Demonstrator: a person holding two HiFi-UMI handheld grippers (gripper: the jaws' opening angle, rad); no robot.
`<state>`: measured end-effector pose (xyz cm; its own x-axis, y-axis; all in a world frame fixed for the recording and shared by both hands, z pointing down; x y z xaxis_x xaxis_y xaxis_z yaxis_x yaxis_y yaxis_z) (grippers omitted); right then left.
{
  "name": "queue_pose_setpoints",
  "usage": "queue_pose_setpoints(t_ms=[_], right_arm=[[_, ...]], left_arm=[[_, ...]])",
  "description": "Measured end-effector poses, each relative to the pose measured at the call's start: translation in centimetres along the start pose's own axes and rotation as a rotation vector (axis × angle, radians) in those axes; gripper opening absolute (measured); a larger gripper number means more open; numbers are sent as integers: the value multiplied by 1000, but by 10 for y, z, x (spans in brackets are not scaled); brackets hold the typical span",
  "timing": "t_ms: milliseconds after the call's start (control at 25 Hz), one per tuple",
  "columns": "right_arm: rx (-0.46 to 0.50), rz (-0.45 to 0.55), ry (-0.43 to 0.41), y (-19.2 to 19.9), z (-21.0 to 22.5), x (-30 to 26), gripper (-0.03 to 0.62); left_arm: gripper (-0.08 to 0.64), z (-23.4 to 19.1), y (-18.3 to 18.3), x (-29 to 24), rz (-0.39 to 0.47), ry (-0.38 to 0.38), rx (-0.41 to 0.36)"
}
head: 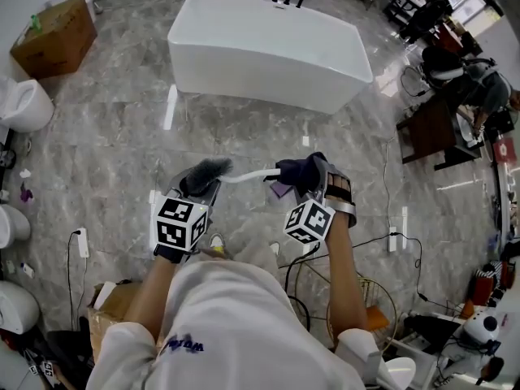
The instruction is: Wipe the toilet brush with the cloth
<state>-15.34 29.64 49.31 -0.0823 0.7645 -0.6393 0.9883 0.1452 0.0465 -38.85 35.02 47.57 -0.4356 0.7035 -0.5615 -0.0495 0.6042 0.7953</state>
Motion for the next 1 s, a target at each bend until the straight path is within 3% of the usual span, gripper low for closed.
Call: queue_pose_setpoints(t_ms=[80,160,480,640,800,1000], right_arm=[[8,-12,5,-2,-1,-4,287],[5,-19,20,-7,-2,-4,240],[-33,-66,54,-3,11,5,199],[-60,-76,40,10,19,5,196],[-122,-28,47,15,31,1,189],[-169,34,57,30,65,-29,190]], left_arm=[[138,2,-2,-2,-7,1,-24],[137,1,-4,-4,-16,6,-29],[133,11,-17,-33,-47,81,4],[133,37,-31,-64,-83,134,-7],[133,71,-51,-107,-116,188,-47],[133,102,-89,-170,-147,202,-87]])
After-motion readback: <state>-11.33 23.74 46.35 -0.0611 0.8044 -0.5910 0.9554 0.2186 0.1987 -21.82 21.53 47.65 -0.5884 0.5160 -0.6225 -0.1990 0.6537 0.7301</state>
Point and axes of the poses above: the fingertips, and each gripper's own axes: x backward along the fingers, z to its right, y out of its underside, the point moved 4 cm from there along x, backward along the fingers, and after that the axes turned 10 degrees about -z, right-handed, at the moved point
